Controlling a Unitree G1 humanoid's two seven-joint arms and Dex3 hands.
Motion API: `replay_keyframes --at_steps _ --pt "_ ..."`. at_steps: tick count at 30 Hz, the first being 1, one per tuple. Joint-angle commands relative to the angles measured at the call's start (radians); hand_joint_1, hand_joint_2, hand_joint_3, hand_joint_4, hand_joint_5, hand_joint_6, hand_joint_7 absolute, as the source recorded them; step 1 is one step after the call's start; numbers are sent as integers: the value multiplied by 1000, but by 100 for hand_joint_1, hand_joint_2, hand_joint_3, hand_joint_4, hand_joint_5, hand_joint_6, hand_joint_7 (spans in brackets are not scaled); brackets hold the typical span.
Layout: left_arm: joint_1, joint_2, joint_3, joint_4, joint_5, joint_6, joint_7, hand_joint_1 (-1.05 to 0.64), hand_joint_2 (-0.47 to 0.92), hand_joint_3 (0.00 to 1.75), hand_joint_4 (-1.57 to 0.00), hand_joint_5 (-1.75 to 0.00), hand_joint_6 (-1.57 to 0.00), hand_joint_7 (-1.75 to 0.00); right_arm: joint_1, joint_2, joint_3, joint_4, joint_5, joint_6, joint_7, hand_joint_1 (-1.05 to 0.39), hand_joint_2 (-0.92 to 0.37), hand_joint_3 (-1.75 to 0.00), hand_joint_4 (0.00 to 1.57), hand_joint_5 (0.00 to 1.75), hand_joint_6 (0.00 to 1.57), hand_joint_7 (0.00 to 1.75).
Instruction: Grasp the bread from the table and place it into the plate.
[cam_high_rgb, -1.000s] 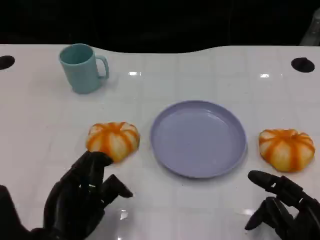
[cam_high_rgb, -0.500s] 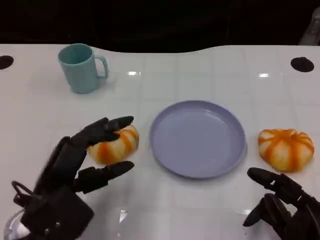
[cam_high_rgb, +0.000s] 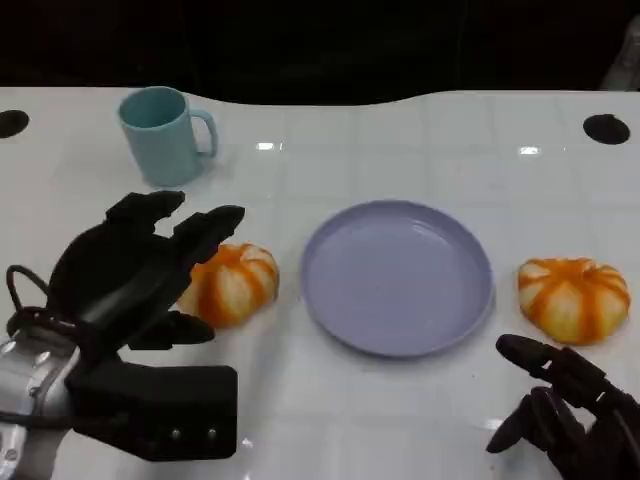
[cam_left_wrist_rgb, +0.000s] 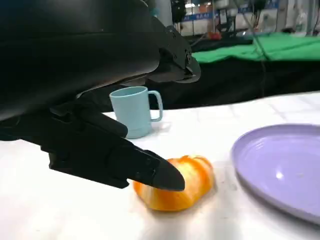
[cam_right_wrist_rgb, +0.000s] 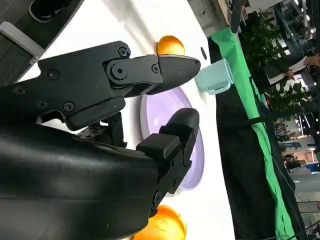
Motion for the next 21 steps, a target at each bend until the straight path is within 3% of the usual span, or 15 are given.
replay_keyframes --at_steps 1,11,21 --pt "-12 30 -21 -21 2 29 -17 -60 83 0 0 -19 -18 -1 -1 -8 -11 6 12 -13 5 -75 -92 -28 63 148 92 47" --pt "-352 -82 -208 498 24 131 -21 -45 77 0 -4 -18 -19 -1 14 -12 1 -13 -7 -18 -9 -75 -92 -30 62 149 94 45" --pt "-570 -172 -304 945 -30 108 55 -51 78 0 -8 -14 -20 -1 23 -20 1 -31 6 4 0 -76 -92 -29 62 150 93 45"
